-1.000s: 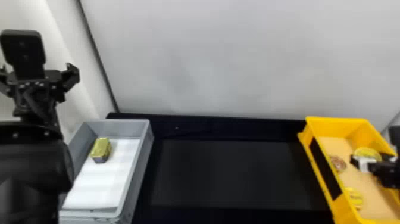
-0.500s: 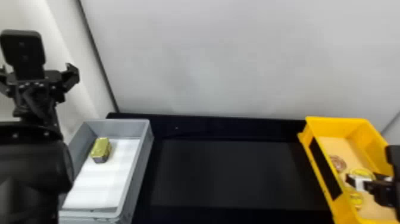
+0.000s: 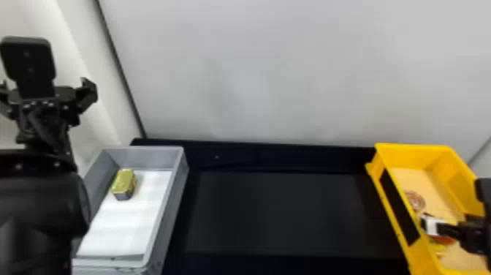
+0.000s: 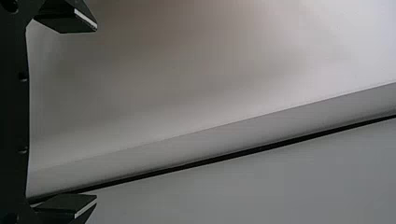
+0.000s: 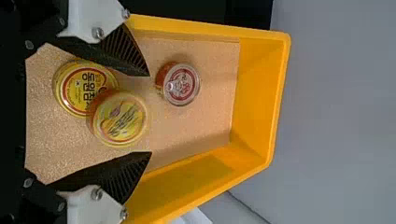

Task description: Pick up the round yellow can and place it in the yellow rectangular box

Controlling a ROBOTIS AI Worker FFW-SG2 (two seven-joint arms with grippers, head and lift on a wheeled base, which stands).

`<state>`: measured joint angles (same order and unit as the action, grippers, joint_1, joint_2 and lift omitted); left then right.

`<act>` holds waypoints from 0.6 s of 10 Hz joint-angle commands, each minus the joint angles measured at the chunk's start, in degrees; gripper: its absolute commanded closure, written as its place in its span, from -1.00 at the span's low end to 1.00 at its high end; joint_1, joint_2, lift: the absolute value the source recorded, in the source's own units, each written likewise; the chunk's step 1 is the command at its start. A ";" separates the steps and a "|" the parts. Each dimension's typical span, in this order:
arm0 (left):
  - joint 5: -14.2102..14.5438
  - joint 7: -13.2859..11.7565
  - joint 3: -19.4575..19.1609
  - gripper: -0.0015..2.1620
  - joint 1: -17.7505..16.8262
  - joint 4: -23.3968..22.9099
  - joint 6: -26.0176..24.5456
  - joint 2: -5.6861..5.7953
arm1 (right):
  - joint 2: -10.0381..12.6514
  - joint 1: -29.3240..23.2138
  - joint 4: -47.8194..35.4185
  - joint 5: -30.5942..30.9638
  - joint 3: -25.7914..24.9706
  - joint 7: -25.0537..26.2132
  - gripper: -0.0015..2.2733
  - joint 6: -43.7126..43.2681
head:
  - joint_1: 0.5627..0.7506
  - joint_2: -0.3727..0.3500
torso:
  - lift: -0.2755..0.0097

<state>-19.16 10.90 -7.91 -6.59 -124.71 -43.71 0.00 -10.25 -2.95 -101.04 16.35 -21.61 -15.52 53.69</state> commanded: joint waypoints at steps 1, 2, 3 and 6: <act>0.00 0.00 0.00 -1.00 0.00 -0.01 0.01 -0.15 | -0.13 -0.04 -0.21 0.00 -0.10 -0.13 -0.93 0.04 | 0.39 0.07 | 0.51; 0.00 0.00 0.00 -1.00 0.00 -0.01 0.01 -0.15 | -0.13 -0.04 -0.30 0.00 -0.10 -0.22 -0.89 -0.05 | 0.39 0.07 | 0.51; 0.00 0.00 0.00 -1.00 0.00 -0.01 0.01 -0.15 | -0.13 -0.04 -0.39 0.00 -0.10 -0.22 -0.90 -0.05 | 0.39 0.07 | 0.51; 0.00 0.00 -0.09 -1.00 0.09 -0.01 0.01 -0.15 | -0.13 -0.13 -1.27 0.00 -1.24 -0.30 -0.90 -0.05 | 0.39 0.07 | 0.51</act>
<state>-19.16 10.90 -7.94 -6.55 -124.71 -43.73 0.00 -10.38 -3.01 -101.71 16.35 -22.08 -15.81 53.52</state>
